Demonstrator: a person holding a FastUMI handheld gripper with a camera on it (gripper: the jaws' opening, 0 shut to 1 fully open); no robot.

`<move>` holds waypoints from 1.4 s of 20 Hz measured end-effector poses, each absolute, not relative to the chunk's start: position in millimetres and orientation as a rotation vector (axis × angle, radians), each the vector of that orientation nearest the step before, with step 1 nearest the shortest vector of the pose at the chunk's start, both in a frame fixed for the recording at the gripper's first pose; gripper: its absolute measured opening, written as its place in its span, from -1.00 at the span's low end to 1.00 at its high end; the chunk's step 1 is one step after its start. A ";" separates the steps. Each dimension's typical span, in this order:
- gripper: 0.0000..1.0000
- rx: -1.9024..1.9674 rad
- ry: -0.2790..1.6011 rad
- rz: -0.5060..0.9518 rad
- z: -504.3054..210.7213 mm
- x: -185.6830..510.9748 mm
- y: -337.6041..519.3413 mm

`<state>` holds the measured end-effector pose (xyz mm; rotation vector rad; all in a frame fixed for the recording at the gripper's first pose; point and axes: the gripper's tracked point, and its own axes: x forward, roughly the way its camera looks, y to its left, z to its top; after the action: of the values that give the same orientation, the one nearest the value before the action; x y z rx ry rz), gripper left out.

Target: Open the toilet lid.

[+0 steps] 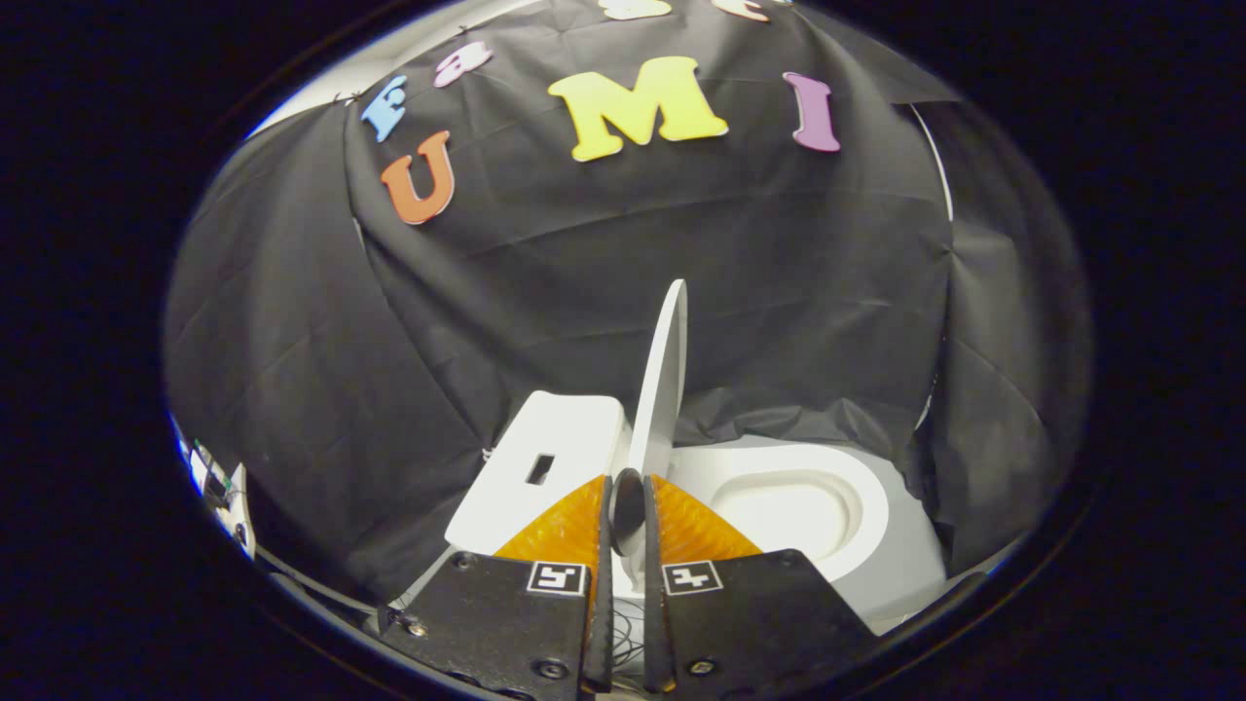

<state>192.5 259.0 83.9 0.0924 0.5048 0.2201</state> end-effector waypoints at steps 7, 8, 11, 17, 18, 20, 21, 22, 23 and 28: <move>-0.68 0.034 0.510 0.292 79.7 194.5 322.0; -0.68 0.029 0.510 0.299 78.5 194.4 328.7; -0.68 0.015 0.516 0.318 73.6 194.6 347.8; -0.68 -0.021 0.524 0.353 64.5 197.6 384.5; -0.68 -0.027 0.521 0.354 63.5 198.5 389.0; -0.68 -0.041 0.519 0.360 60.6 198.5 396.4; -0.68 -0.047 0.519 0.359 60.1 198.8 399.4; -0.68 -0.053 0.519 0.358 59.6 199.7 401.9; -0.68 -0.059 0.518 0.358 59.3 200.1 404.0; -0.68 -0.068 0.519 0.372 56.8 202.5 410.9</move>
<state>202.5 410.9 56.8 -0.0676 0.5195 0.3719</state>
